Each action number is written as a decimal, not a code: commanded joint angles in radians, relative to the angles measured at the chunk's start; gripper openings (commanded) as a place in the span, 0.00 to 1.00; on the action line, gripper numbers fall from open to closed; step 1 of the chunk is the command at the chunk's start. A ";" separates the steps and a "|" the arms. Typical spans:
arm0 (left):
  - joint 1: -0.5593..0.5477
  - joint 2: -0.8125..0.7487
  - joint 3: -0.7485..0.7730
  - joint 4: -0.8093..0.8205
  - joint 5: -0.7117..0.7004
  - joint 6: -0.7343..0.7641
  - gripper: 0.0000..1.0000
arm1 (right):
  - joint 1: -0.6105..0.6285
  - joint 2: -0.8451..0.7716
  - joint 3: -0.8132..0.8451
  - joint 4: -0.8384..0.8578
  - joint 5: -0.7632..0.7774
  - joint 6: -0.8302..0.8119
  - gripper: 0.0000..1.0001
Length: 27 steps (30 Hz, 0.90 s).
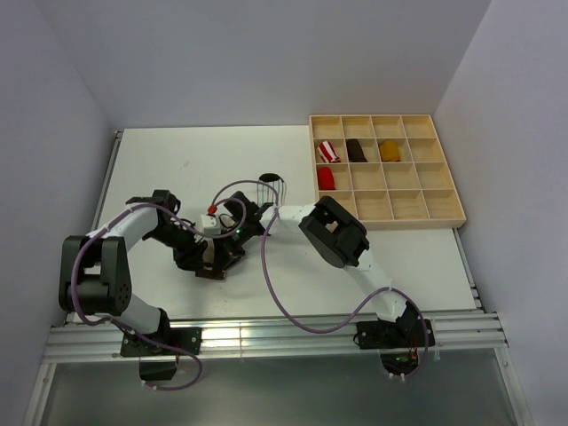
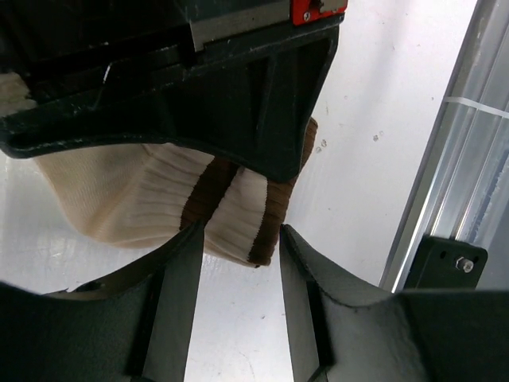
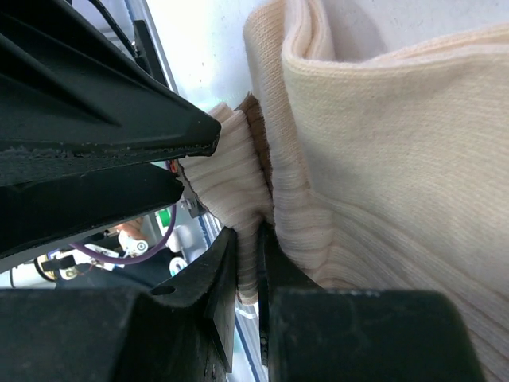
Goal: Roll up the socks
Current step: Roll the sock at the center of the board.
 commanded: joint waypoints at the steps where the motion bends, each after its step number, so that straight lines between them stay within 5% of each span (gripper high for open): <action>1: -0.019 -0.022 0.015 0.012 0.022 0.006 0.48 | -0.003 0.080 -0.025 -0.093 0.142 -0.033 0.02; 20: -0.040 0.084 0.023 -0.032 0.036 0.035 0.39 | -0.004 0.079 -0.030 -0.079 0.150 -0.014 0.02; 23: -0.040 0.110 0.021 -0.028 0.027 0.027 0.24 | -0.006 0.073 -0.033 -0.078 0.161 -0.008 0.04; 24: -0.040 0.116 0.018 -0.020 0.020 0.012 0.11 | -0.004 0.068 -0.036 -0.075 0.164 -0.002 0.06; 27: -0.034 0.123 0.011 0.031 -0.016 -0.031 0.00 | -0.006 0.042 -0.065 -0.047 0.188 0.006 0.17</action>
